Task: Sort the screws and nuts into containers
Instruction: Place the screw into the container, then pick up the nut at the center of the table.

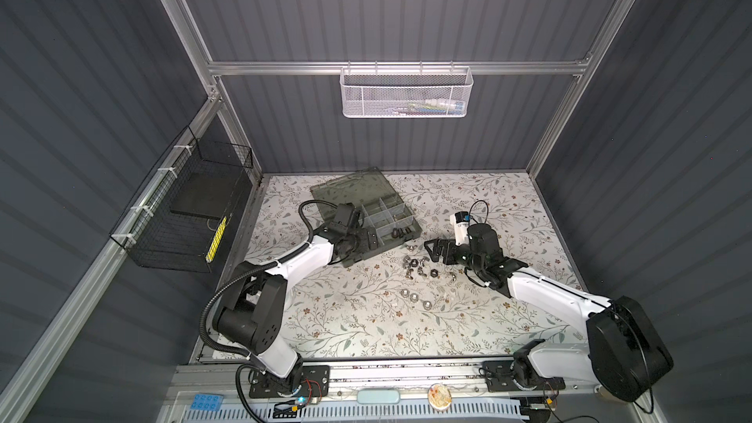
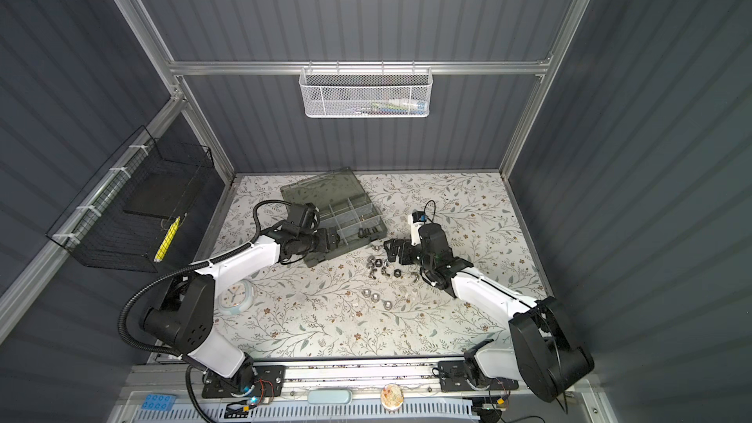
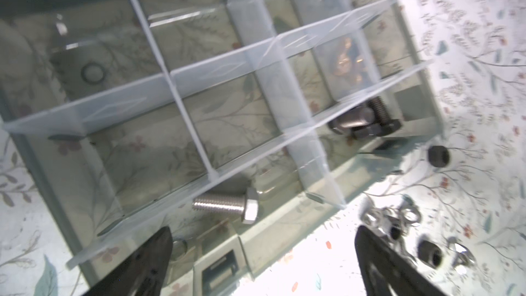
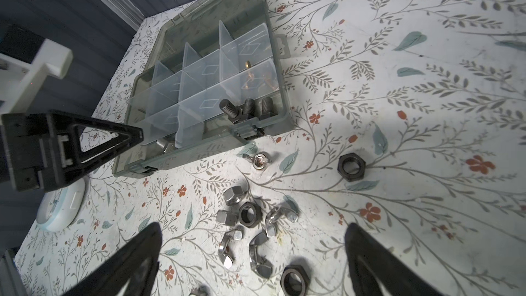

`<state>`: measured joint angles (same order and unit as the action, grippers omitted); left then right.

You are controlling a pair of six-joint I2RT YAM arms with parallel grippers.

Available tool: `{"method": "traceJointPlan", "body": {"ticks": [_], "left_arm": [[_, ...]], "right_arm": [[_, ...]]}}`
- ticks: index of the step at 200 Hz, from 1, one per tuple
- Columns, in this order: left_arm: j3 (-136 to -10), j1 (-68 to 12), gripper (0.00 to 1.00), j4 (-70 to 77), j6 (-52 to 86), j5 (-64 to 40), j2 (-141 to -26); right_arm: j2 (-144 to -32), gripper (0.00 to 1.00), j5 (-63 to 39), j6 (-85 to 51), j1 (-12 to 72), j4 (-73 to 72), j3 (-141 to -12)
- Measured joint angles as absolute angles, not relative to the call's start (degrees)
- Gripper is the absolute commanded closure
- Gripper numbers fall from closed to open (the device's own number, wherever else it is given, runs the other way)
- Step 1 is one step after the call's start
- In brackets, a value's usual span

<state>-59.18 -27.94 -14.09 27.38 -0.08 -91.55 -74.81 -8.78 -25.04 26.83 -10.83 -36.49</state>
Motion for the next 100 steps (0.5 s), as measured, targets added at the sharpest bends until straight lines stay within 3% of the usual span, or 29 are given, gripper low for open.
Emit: {"method": "traceJointPlan", "body": {"ticks": [50,100], "left_arm": [[-59.20,-36.07,0.00,-12.99,26.09,-0.45,-88.90],[-59.20,-42.68,0.02,-9.28,26.15,-2.37,-94.76]], "right_arm": [[-74.81,0.01,-6.13,-25.04,26.81,-9.78,-36.77],[-72.90,0.01,-3.97,-25.10,26.04,-9.26,-36.64]]}}
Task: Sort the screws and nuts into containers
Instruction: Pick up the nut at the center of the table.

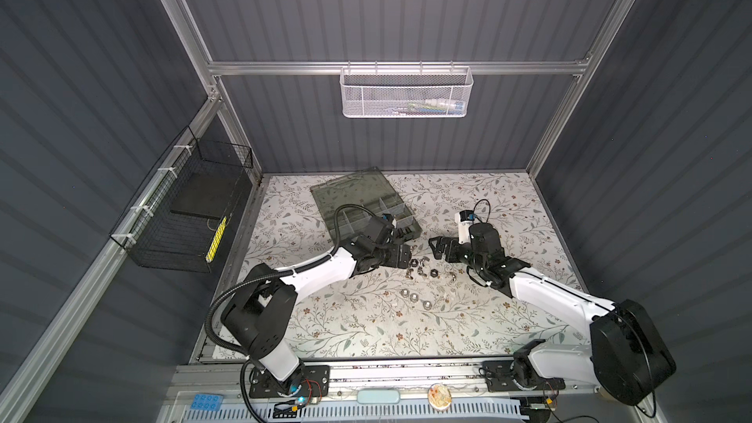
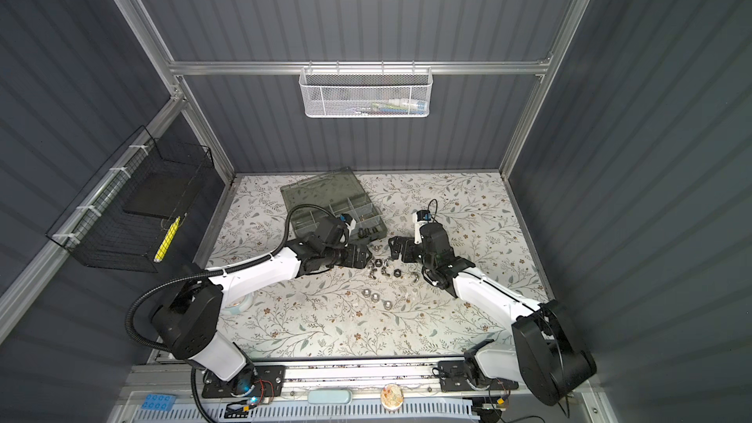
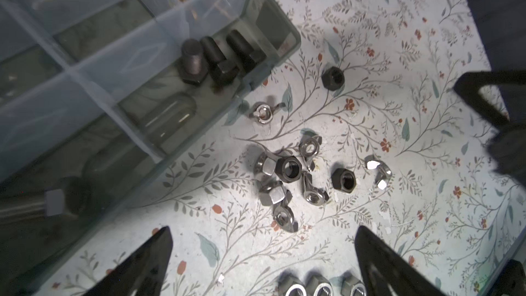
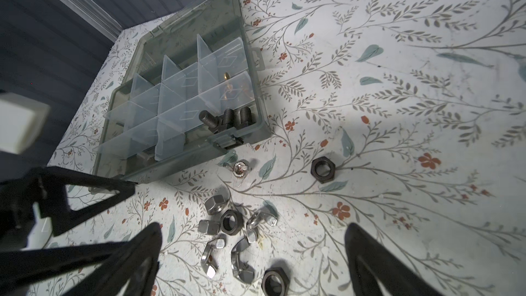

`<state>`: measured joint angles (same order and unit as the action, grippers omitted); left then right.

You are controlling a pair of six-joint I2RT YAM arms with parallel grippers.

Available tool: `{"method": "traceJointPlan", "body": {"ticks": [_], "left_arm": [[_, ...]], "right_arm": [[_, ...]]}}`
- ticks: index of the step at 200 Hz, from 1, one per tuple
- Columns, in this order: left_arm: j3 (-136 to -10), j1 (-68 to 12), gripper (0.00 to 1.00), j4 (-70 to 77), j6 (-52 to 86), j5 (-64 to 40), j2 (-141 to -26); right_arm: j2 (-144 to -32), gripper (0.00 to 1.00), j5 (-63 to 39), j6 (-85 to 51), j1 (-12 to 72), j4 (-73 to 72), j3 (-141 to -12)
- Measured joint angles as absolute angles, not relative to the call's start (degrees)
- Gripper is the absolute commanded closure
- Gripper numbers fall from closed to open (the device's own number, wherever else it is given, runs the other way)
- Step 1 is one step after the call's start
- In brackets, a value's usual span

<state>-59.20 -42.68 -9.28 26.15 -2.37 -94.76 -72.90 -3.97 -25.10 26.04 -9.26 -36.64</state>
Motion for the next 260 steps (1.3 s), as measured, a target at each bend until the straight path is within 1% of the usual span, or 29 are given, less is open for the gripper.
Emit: {"method": "traceJointPlan", "body": {"ticks": [37,75,115,143,172,216,249,260], "left_arm": [[-59.42,-44.14,0.13,-7.53,27.11,-2.63,-100.77],[-60.93,-44.31,0.33,-6.52,28.60,-2.61,-104.79],[-62.33,-44.31,0.41,-5.89,29.43,-2.61,-106.87],[-63.20,-44.31,0.51,-5.26,30.00,-2.63,-108.05],[-63.81,-44.51,0.53,-4.84,30.26,-2.61,-108.77],[-63.94,-45.78,0.53,-5.06,30.24,-2.09,-108.88],[-63.96,-46.85,0.57,-5.45,30.22,-0.38,-108.88],[-63.99,-46.94,0.61,-5.61,30.22,0.14,-108.88]], "right_arm": [[-70.98,0.01,-3.49,-25.50,24.91,-9.74,-35.77],[-70.94,0.01,-3.44,-25.52,24.73,-9.74,-35.66],[-70.91,0.01,-3.51,-25.52,24.71,-9.76,-35.64],[-70.91,0.01,-3.64,-25.52,24.71,-9.76,-35.62],[-70.91,0.01,-3.64,-25.54,24.71,-9.76,-35.62],[-70.91,0.01,-3.64,-25.56,24.71,-9.78,-35.57],[-70.91,0.01,-3.66,-25.69,24.64,-9.80,-35.57],[-70.91,0.01,-3.68,-25.71,24.62,-9.80,-35.57]]}}
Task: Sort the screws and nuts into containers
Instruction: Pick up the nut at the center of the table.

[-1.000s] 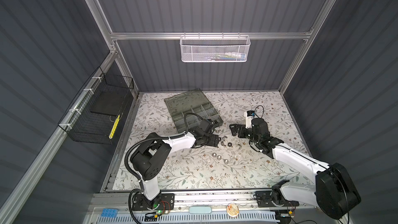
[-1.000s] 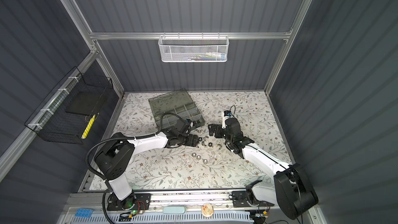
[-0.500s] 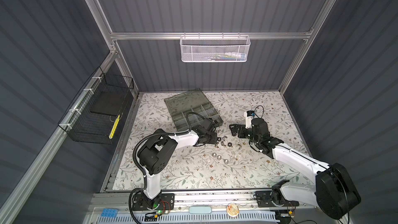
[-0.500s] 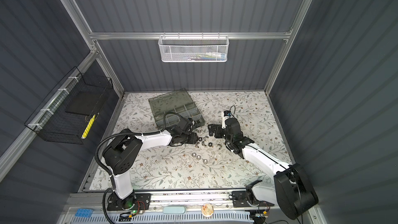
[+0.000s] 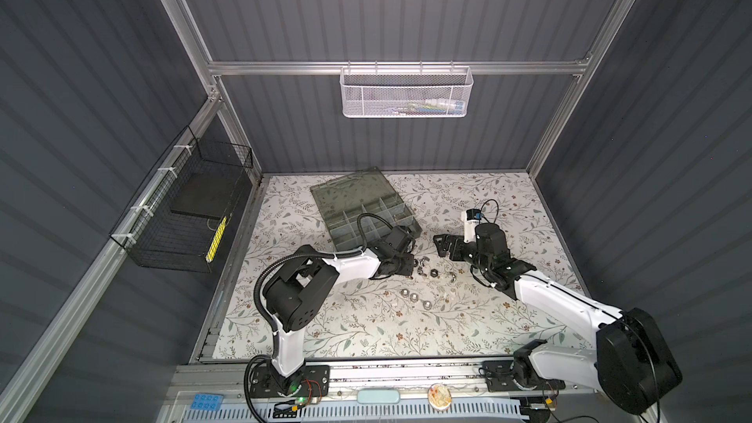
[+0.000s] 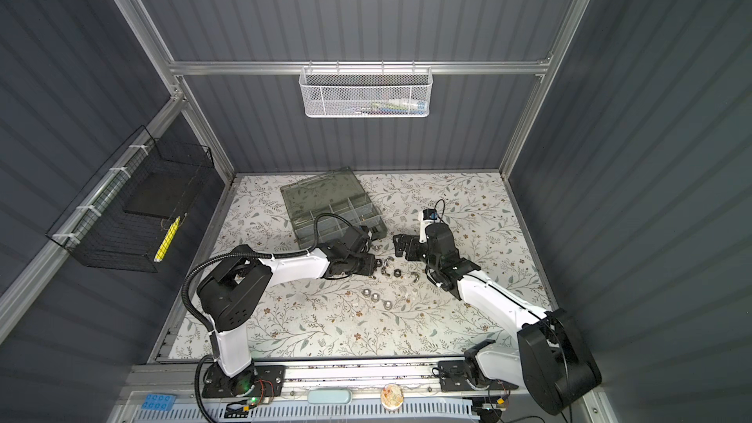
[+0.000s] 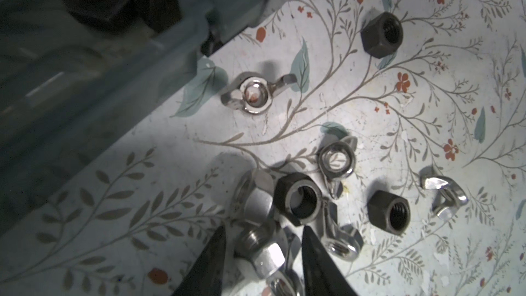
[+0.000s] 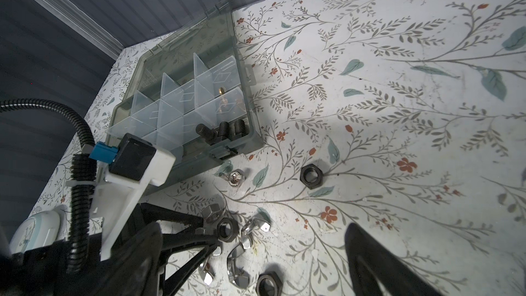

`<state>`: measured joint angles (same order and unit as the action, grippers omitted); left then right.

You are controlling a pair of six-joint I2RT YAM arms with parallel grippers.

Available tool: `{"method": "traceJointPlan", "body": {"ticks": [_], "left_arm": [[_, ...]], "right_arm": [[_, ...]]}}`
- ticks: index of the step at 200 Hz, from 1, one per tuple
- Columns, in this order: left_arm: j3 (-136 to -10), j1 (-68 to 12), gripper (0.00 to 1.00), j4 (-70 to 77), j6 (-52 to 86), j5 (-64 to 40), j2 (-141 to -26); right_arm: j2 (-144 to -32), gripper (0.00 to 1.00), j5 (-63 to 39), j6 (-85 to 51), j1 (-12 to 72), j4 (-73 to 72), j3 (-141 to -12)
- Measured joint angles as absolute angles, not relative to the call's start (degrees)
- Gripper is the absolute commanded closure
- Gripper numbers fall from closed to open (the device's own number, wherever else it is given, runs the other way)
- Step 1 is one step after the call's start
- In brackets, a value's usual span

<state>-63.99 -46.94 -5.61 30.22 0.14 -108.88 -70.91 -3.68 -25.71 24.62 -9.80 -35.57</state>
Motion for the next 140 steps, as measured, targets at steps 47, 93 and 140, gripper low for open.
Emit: {"method": "traceJointPlan", "body": {"ticks": [47,93,140], "left_arm": [[-64.23,-46.96,0.72,-6.76,30.04,1.10,-108.92],[-64.66,-46.94,0.79,-8.08,29.89,2.24,-109.10],[-64.66,-46.94,0.82,-9.47,29.56,3.44,-108.18]], "right_arm": [[-70.91,0.01,-3.68,-25.91,24.62,-9.82,-35.55],[-70.91,0.01,-3.68,-25.91,24.62,-9.80,-35.35],[-70.91,0.01,-3.88,-25.91,24.56,-9.80,-35.35]]}}
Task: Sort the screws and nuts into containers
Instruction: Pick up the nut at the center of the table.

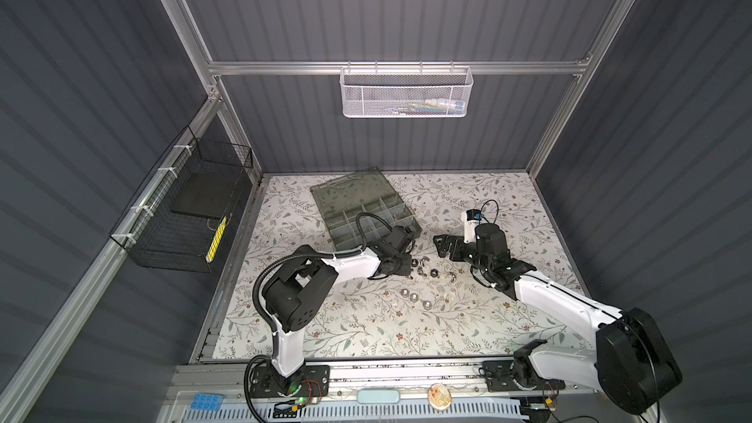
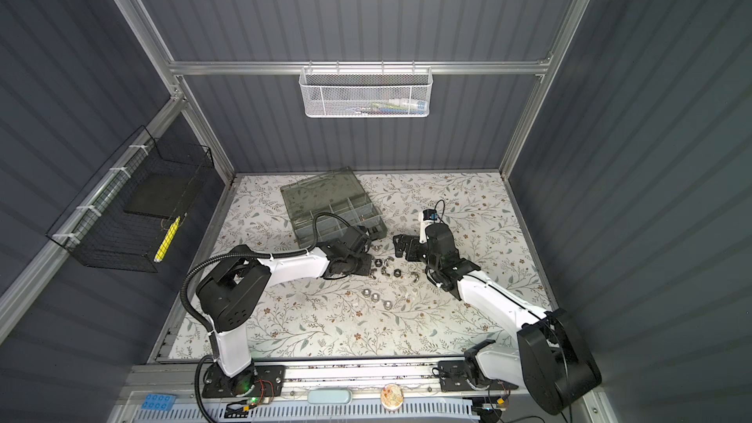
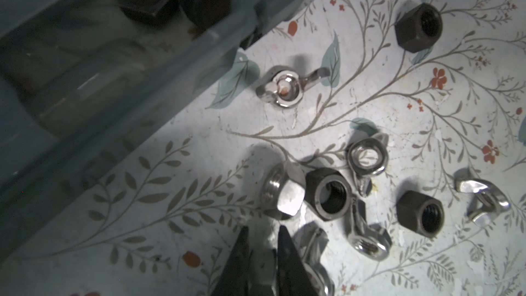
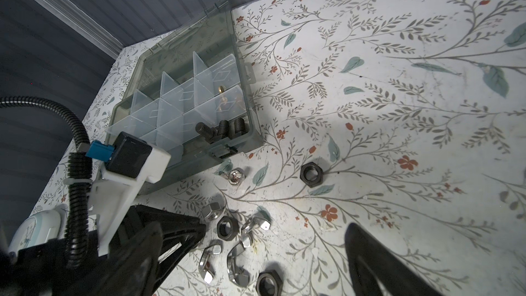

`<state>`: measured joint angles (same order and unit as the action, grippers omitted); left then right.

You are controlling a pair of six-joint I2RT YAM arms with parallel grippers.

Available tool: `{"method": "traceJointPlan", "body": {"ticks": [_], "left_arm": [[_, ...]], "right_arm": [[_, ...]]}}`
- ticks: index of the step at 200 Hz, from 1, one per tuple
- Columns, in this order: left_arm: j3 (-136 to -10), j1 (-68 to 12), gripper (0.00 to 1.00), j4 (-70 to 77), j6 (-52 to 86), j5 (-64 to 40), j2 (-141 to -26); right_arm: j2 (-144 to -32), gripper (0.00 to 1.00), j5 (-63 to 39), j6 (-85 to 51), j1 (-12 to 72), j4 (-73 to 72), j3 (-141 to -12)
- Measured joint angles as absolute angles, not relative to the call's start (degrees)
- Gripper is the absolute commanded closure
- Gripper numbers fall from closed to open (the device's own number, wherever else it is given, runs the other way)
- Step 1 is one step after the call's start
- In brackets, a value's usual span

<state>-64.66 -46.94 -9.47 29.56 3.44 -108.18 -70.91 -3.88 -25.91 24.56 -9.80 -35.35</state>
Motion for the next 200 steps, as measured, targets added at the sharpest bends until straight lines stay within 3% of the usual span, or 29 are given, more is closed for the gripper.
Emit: {"method": "traceJointPlan", "body": {"ticks": [79,200], "left_arm": [[-63.94,-46.94,0.91,-9.96,29.56,3.49,-105.65],[-63.81,-42.57,0.94,-14.59,28.25,3.90,-99.31]], "right_arm": [[-70.78,0.01,-3.88,-25.91,24.56,-9.80,-35.24],[-70.11,0.01,-7.79,-24.93,26.39,-10.85,-35.20]]}}
